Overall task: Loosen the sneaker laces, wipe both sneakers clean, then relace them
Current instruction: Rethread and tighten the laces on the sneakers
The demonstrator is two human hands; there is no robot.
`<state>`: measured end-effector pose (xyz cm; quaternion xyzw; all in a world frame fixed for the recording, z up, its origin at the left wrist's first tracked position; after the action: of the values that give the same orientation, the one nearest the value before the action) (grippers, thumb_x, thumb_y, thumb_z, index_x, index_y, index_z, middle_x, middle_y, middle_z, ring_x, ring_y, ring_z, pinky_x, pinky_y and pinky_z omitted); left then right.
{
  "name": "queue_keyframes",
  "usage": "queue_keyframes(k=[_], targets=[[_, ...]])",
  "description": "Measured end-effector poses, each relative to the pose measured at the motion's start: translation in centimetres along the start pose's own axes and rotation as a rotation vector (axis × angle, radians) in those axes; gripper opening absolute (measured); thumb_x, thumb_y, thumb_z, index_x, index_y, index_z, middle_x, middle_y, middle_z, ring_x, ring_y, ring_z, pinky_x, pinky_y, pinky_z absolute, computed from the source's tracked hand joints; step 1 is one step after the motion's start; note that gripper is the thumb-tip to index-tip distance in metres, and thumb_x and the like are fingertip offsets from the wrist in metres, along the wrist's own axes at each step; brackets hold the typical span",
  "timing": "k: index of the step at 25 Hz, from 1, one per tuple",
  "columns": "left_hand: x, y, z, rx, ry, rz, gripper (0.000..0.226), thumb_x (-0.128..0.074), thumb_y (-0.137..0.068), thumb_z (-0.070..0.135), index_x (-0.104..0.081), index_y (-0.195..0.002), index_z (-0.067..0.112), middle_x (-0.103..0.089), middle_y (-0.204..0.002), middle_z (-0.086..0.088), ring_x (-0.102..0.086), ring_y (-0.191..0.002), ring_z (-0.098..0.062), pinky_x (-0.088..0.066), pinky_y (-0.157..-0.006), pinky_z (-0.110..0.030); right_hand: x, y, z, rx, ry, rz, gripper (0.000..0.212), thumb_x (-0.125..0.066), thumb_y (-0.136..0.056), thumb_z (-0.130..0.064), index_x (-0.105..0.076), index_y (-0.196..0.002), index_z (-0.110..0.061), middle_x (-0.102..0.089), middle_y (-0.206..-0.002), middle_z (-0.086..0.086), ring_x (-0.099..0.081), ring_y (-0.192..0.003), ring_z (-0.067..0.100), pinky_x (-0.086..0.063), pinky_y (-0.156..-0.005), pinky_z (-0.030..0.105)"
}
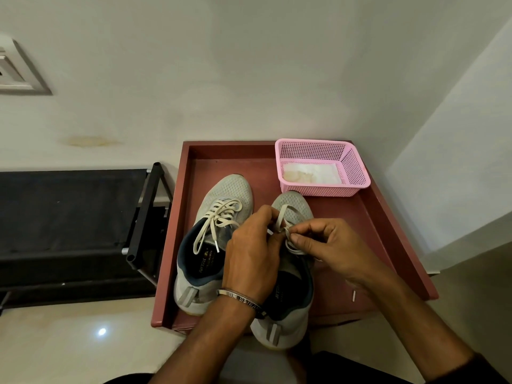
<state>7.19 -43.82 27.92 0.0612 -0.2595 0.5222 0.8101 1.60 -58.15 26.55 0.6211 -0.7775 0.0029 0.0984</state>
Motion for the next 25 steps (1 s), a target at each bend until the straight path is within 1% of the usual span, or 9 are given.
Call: queue_keyframes(k=[4, 6, 8, 11, 14, 16, 18, 21, 25], targets=[[-0.1, 0.0, 0.1, -0.021, -0.012, -0.008, 0.011, -0.063, -0.09, 0.019, -0.057, -0.092, 0.028, -0.065, -0.088, 0.011, -0.063, -0.081, -0.006, -0.054, -0.07, -0.041, -0.2, 0.0, 0.0, -0.024, -0.049, 0.02, 0.01, -0.064, -0.09, -0.003, -0.075, -0.092, -0.003, -0.071, -0.074, 0.006, -0.061, -0.062, 0.003, -0.046, -0.055, 0.012], [0.0, -0.1, 0.1, -0.019, -0.009, -0.006, 0.012, -0.065, -0.089, 0.017, -0.058, -0.09, 0.028, -0.065, -0.086, 0.012, -0.062, -0.08, -0.006, -0.054, -0.07, -0.04, -0.2, 0.0, -0.1, -0.006, -0.034, 0.043, 0.009, -0.067, -0.089, -0.005, -0.075, -0.09, -0.007, -0.068, -0.068, -0.002, -0.054, -0.053, 0.0, -0.041, -0.05, 0.012], [0.0, -0.1, 0.1, -0.018, -0.009, -0.016, 0.013, -0.067, -0.088, 0.018, -0.06, -0.09, 0.028, -0.065, -0.086, 0.012, -0.062, -0.079, -0.006, -0.054, -0.07, -0.04, 0.4, 0.0, -0.6, 0.114, 0.154, 0.121, 0.011, -0.07, -0.087, -0.005, -0.075, -0.087, -0.015, -0.069, -0.071, -0.006, -0.058, -0.057, 0.002, -0.044, -0.053, 0.014], [-0.1, -0.1, 0.2, -0.018, -0.01, -0.03, 0.013, -0.068, -0.088, 0.018, -0.06, -0.091, 0.029, -0.065, -0.085, 0.013, -0.062, -0.079, -0.006, -0.054, -0.07, -0.04, 0.4, 0.5, -2.3, 0.361, 0.518, 0.261, 0.013, -0.071, -0.086, -0.009, -0.071, -0.091, -0.02, -0.067, -0.084, -0.011, -0.065, -0.077, 0.01, -0.048, -0.062, 0.015], [0.0, -0.1, 0.0, -0.004, 0.012, -0.016, 0.013, -0.067, -0.088, 0.017, -0.06, -0.09, 0.028, -0.066, -0.084, 0.012, -0.063, -0.079, -0.006, -0.054, -0.07, -0.04, -0.2, -0.1, -0.9, 0.11, 0.191, 0.067, 0.019, -0.065, -0.092, -0.007, -0.072, -0.108, -0.016, -0.073, -0.097, -0.004, -0.069, -0.092, 0.009, -0.054, -0.077, 0.021], [0.0, -0.1, -0.3, 0.025, 0.055, -0.016, 0.013, -0.068, -0.087, 0.016, -0.061, -0.089, 0.028, -0.067, -0.082, 0.011, -0.064, -0.077, -0.007, -0.054, -0.071, -0.04, -0.5, -0.2, 0.1, 0.0, 0.097, -0.033, 0.014, -0.062, -0.093, -0.005, -0.073, -0.101, -0.006, -0.073, -0.094, 0.004, -0.067, -0.089, 0.011, -0.052, -0.081, 0.025], [-0.1, -0.1, -0.3, 0.028, 0.075, -0.03, 0.012, -0.068, -0.087, 0.018, -0.063, -0.09, 0.029, -0.067, -0.083, 0.011, -0.063, -0.077, -0.007, -0.054, -0.07, -0.039, -0.3, -0.1, 0.2, 0.0, 0.052, 0.049, 0.009, -0.066, -0.09, -0.005, -0.075, -0.092, -0.007, -0.073, -0.088, 0.009, -0.067, -0.083, 0.014, -0.053, -0.078, 0.032], [-0.4, -0.2, 0.2, -0.033, 0.048, -0.043, 0.013, -0.067, -0.088, 0.019, -0.068, -0.094, 0.031, -0.064, -0.086, 0.01, -0.059, -0.075, -0.009, -0.051, -0.068, -0.035, 0.7, 0.0, -0.4, 0.094, 0.12, 0.318, 0.01, -0.069, -0.088, -0.006, -0.073, -0.089, -0.015, -0.074, -0.077, -0.001, -0.068, -0.07, 0.009, -0.055, -0.062, 0.026], [-0.3, -0.2, 0.1, -0.02, 0.081, -0.034, 0.014, -0.069, -0.086, 0.016, -0.071, -0.09, 0.03, -0.065, -0.085, 0.011, -0.06, -0.075, -0.009, -0.051, -0.069, -0.035, -0.4, -0.1, 0.1, -0.075, -0.341, 0.19, 0.02, -0.066, -0.086, -0.008, -0.065, -0.106, -0.005, -0.074, -0.084, 0.006, -0.068, -0.074, 0.012, -0.054, -0.064, 0.019]])
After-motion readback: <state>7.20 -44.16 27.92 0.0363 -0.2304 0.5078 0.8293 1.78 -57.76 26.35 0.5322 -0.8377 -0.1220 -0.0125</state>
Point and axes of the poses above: each hand's wrist, its own y-axis away from the middle knuckle, its own x-axis out of the back of the hand, z = x × y, the point moved 5 cm from there along -y, towards the middle knuckle
